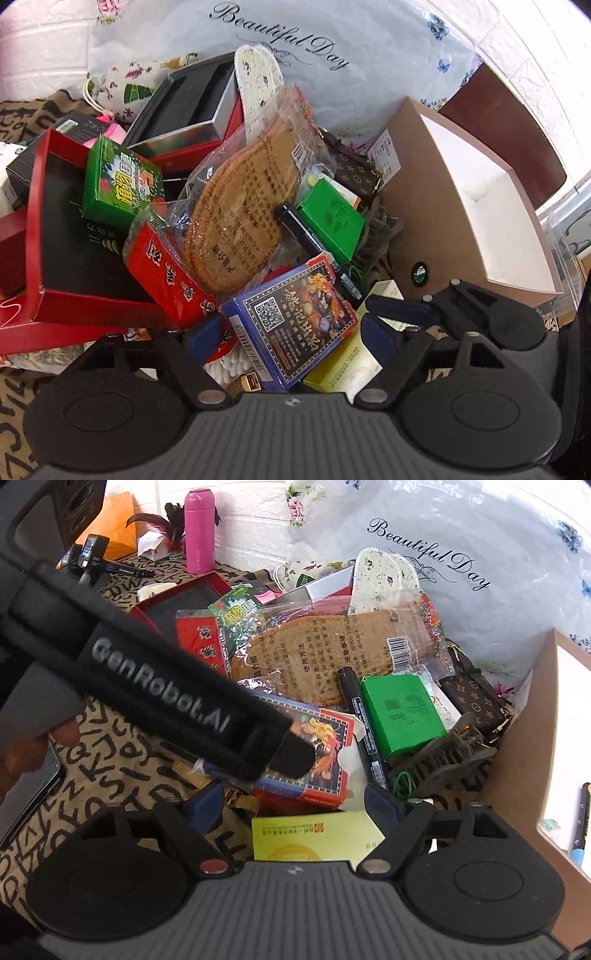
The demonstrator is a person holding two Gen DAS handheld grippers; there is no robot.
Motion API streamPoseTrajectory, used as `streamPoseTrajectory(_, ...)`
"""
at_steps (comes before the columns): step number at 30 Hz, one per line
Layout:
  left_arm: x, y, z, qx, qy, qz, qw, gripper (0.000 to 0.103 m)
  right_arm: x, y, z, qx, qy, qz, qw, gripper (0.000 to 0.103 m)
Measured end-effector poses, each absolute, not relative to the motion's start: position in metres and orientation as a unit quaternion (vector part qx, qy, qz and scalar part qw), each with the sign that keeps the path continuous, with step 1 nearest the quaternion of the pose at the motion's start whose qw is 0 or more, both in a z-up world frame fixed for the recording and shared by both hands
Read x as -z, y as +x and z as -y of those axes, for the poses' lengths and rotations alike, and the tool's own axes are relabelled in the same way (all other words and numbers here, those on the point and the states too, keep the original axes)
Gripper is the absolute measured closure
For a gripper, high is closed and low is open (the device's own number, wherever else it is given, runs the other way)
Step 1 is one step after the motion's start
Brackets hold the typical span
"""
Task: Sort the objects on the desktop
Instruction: 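Withdraw both grippers and reach the left gripper toward the blue card box, then grasp the blue playing-card box with the left gripper and drop it into the cardboard box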
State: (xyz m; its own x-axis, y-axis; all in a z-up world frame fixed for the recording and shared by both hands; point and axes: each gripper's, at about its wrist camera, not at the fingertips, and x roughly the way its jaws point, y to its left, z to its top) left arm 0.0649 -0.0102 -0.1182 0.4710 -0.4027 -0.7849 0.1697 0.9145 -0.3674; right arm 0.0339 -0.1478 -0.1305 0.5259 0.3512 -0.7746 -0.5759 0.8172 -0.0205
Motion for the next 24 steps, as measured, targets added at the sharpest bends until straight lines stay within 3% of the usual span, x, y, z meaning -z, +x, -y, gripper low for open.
streamPoseTrajectory(7,0.127,0.072,0.007,0.169,-0.129,-0.497,0.841,0.029,0.140,0.050,0.146,-0.274,-0.122,-0.419,0.857,0.027)
streamPoseTrajectory(12,0.130,0.074,0.003,0.165,-0.138,-0.503,0.837,0.045,0.145,0.055,0.144,-0.283,-0.105,-0.430,0.851,0.045)
streamPoseTrajectory(18,0.123,0.068,-0.002,0.160,-0.148,-0.493,0.842,0.052,0.138,0.050,0.143,-0.282,-0.106,-0.424,0.854,0.065)
streamPoseTrajectory(24,0.110,0.050,-0.010,0.165,-0.142,-0.484,0.848,0.053,0.128,0.034,0.144,-0.291,-0.100,-0.419,0.854,0.070)
